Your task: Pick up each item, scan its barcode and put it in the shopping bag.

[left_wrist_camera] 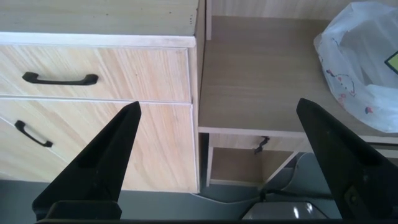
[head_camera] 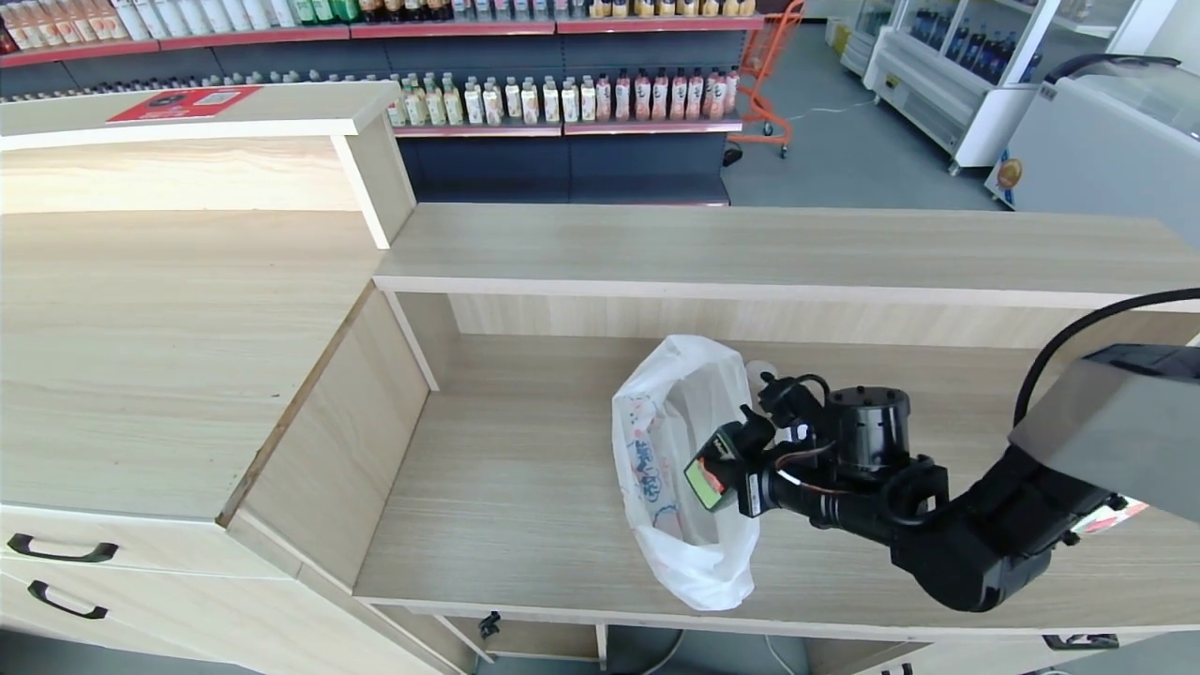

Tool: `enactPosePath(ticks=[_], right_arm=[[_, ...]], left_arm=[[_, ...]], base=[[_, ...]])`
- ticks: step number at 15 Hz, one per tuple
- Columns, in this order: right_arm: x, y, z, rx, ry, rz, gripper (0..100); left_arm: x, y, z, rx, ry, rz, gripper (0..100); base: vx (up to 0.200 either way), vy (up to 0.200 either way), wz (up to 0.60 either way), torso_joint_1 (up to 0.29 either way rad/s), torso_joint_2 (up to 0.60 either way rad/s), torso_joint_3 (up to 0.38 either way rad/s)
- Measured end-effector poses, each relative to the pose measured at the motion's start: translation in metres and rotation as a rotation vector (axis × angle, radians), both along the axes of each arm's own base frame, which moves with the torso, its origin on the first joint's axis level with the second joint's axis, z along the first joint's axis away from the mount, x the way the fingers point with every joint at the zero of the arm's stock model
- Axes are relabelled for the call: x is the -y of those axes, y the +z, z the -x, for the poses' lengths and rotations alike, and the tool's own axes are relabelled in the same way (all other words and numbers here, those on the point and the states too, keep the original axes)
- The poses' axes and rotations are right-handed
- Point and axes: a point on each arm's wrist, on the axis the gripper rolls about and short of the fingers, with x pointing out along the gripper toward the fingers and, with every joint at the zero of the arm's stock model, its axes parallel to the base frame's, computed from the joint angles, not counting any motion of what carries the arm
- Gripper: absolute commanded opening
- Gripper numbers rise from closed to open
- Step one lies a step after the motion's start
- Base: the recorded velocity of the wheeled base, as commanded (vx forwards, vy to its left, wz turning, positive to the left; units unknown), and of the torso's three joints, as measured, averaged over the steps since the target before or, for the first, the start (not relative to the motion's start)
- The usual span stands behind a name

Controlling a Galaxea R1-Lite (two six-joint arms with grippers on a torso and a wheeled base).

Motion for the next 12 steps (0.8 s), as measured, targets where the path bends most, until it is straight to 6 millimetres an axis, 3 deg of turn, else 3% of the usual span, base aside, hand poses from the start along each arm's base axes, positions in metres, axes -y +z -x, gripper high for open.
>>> enactPosePath(ticks=[5, 9, 10, 12], right_arm=[[-0.021, -0.037, -0.02, 0.101, 0.085, 0.135, 0], [-0.026, -0.059, -0.025, 0.141, 0.114, 0.219, 0], [-0.026, -0.062, -0.026, 0.144, 0.107, 0.223, 100], [-0.027, -0.061, -0.026, 0.151, 0.106, 0.215, 100]], left_arm=[[0.0, 0.0, 0.0, 0.0, 0.001, 0.0, 100], [0.0, 0.0, 0.0, 0.0, 0.001, 0.0, 100], [0.0, 0.0, 0.0, 0.0, 0.001, 0.0, 100], [0.0, 0.0, 0.0, 0.0, 0.001, 0.0, 100]], base=[[0.0, 0.0, 0.0, 0.0, 0.0, 0.0], [0.0, 0.0, 0.0, 0.0, 0.0, 0.0], [0.0, 0.0, 0.0, 0.0, 0.0, 0.0], [0.0, 0.0, 0.0, 0.0, 0.0, 0.0]])
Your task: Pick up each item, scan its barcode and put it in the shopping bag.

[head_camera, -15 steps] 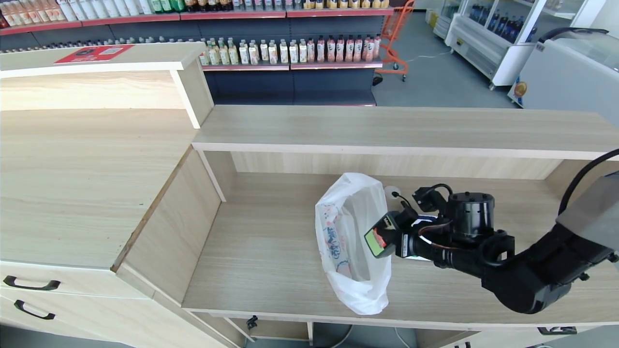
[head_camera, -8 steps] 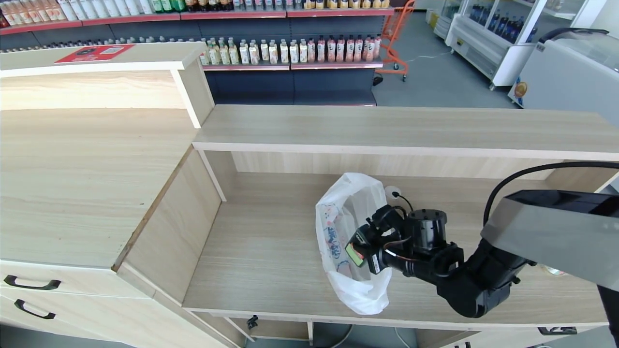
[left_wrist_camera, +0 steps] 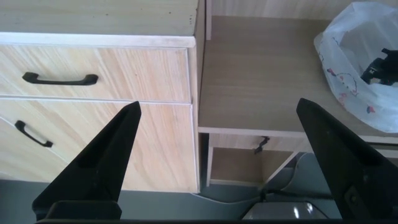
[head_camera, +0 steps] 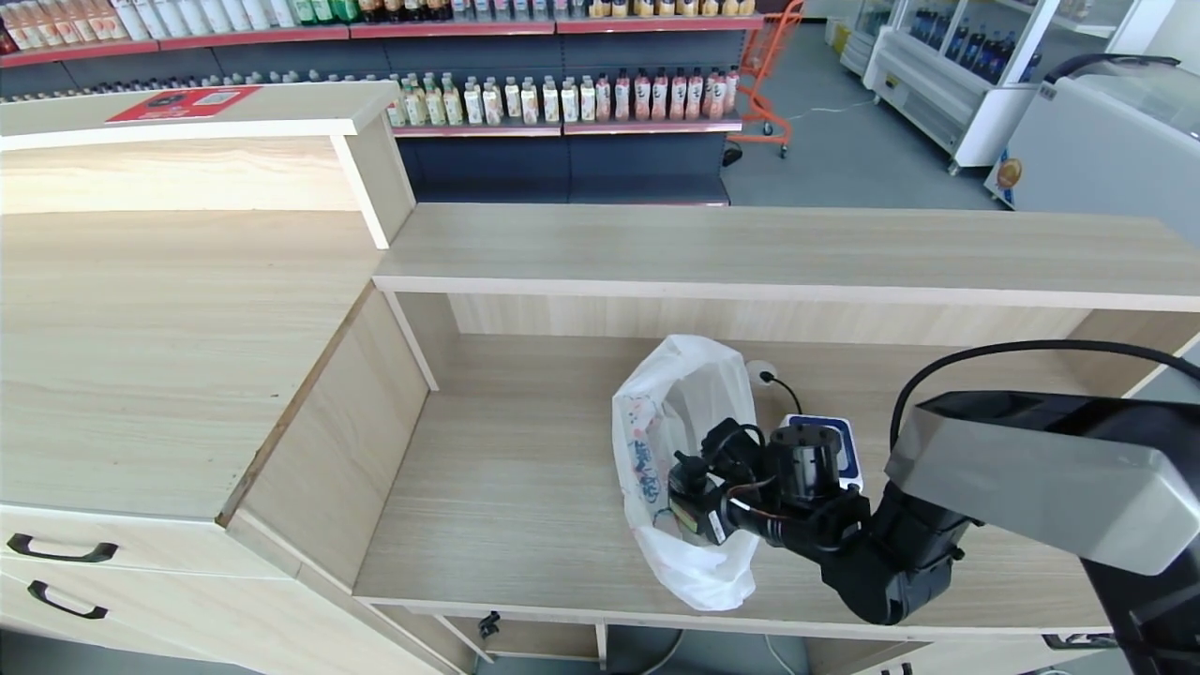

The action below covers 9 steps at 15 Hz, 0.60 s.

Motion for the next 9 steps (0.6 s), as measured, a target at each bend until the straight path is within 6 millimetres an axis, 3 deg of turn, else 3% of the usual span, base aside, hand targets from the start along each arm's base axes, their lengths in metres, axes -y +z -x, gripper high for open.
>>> enactPosePath(ticks=[2, 5, 9], right_arm=[[0.003, 0.01, -0.002, -0.001, -0.021, -0.046, 100], [0.014, 0.046, 0.005, -0.055, -0.096, -0.197, 100], [0.046, 0.118, 0.05, -0.166, -0.195, -0.346, 100]], left_arm=[[0.0, 0.0, 0.0, 0.0, 0.0, 0.0, 100], [0.0, 0.0, 0.0, 0.0, 0.0, 0.0, 100], [0.0, 0.0, 0.0, 0.0, 0.0, 0.0, 100]], base=[[0.0, 0.0, 0.0, 0.0, 0.0, 0.0], [0.0, 0.0, 0.0, 0.0, 0.0, 0.0], [0.0, 0.0, 0.0, 0.0, 0.0, 0.0]])
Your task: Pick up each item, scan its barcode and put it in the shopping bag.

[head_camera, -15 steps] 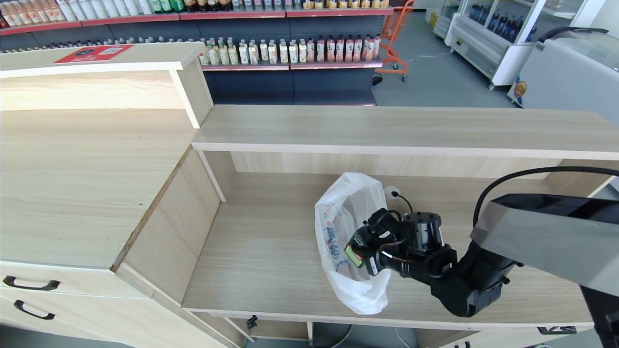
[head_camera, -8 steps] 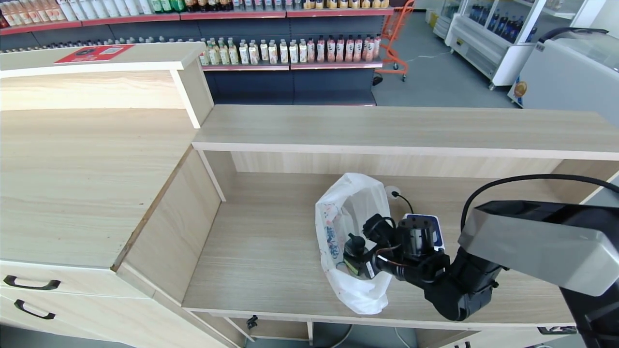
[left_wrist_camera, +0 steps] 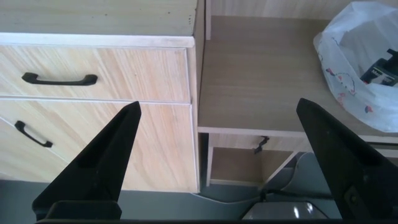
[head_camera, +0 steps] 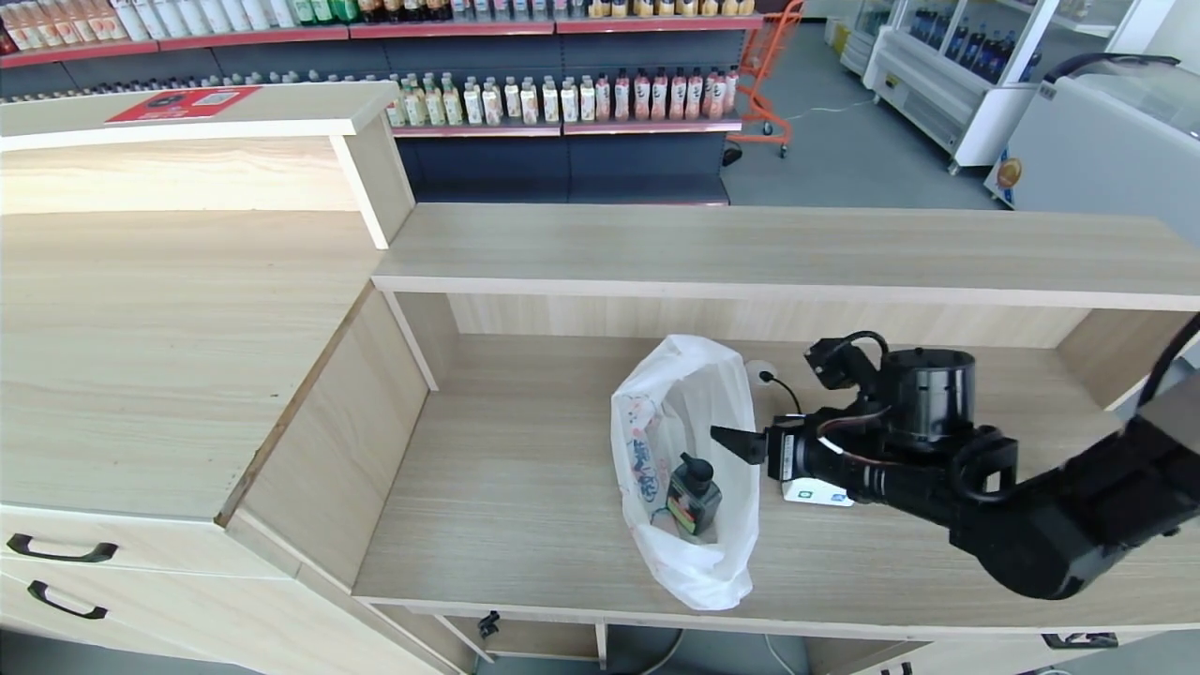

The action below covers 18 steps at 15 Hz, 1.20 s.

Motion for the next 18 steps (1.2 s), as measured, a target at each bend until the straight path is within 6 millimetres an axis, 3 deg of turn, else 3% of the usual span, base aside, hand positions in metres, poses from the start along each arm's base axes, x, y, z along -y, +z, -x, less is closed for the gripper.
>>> enactPosePath(ticks=[3, 7, 11, 18], right_arm=[[0.049, 0.048, 0.06, -0.082, -0.106, 0.015, 100], [0.1, 0.067, 0.132, -0.135, -0.273, 0.046, 100], [0.109, 0.079, 0.152, -0.06, -0.32, 0.025, 100], [0.119, 0.074, 0.15, -0.084, -0.38, 0.025, 100]], left_arm=[[0.0, 0.0, 0.0, 0.0, -0.001, 0.0, 100], [0.0, 0.0, 0.0, 0.0, 0.0, 0.0, 100], [0.0, 0.0, 0.0, 0.0, -0.001, 0.003, 100], [0.0, 0.0, 0.0, 0.0, 0.0, 0.001, 100]], base=[[0.0, 0.0, 0.0, 0.0, 0.0, 0.0], [0.0, 0.0, 0.0, 0.0, 0.0, 0.0], [0.0, -0.15, 0.0, 0.001, 0.0, 0.003], [0.0, -0.2, 0.0, 0.004, 0.0, 0.005]])
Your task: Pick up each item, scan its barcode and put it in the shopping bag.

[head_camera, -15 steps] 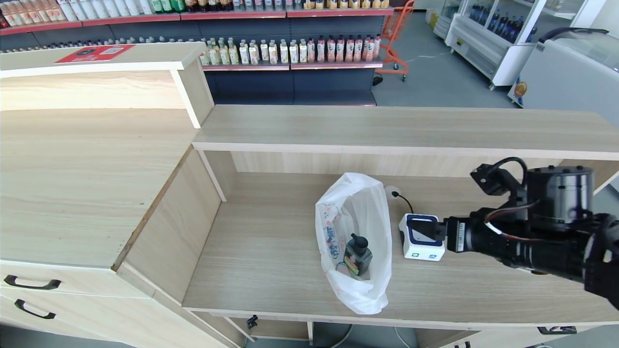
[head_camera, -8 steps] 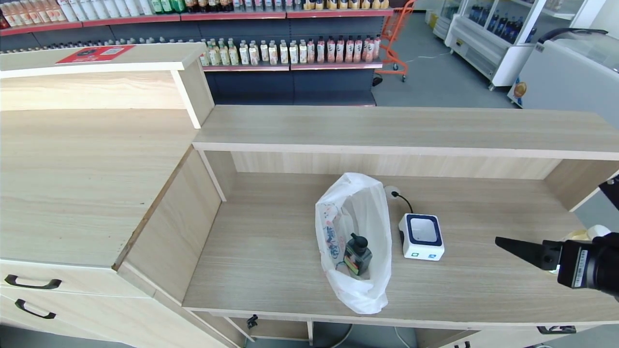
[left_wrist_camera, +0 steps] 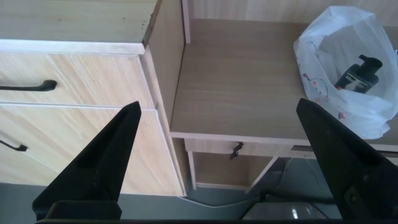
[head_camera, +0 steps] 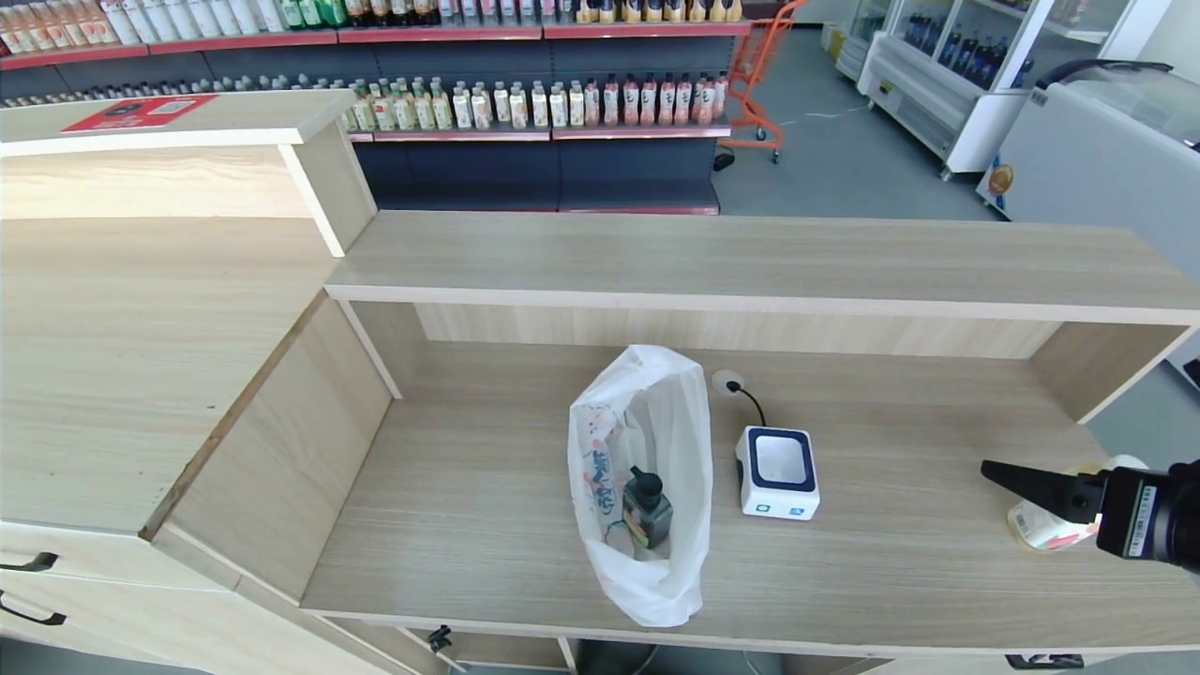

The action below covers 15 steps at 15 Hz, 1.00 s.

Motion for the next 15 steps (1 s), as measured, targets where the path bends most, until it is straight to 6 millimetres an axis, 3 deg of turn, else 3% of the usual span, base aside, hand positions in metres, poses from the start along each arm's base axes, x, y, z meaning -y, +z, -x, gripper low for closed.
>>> enactPosePath(ticks=[13, 15], right_arm=[[0.003, -0.014, 0.0, -0.067, -0.039, -0.046, 100], [0.002, -0.015, -0.001, -0.075, -0.038, -0.046, 100]], left_arm=[[0.0, 0.0, 0.0, 0.0, 0.0, 0.003, 100], [0.0, 0.0, 0.0, 0.0, 0.0, 0.003, 100]], base=[[0.0, -0.2, 0.0, 0.002, 0.0, 0.002], [0.0, 0.0, 0.0, 0.0, 0.0, 0.0]])
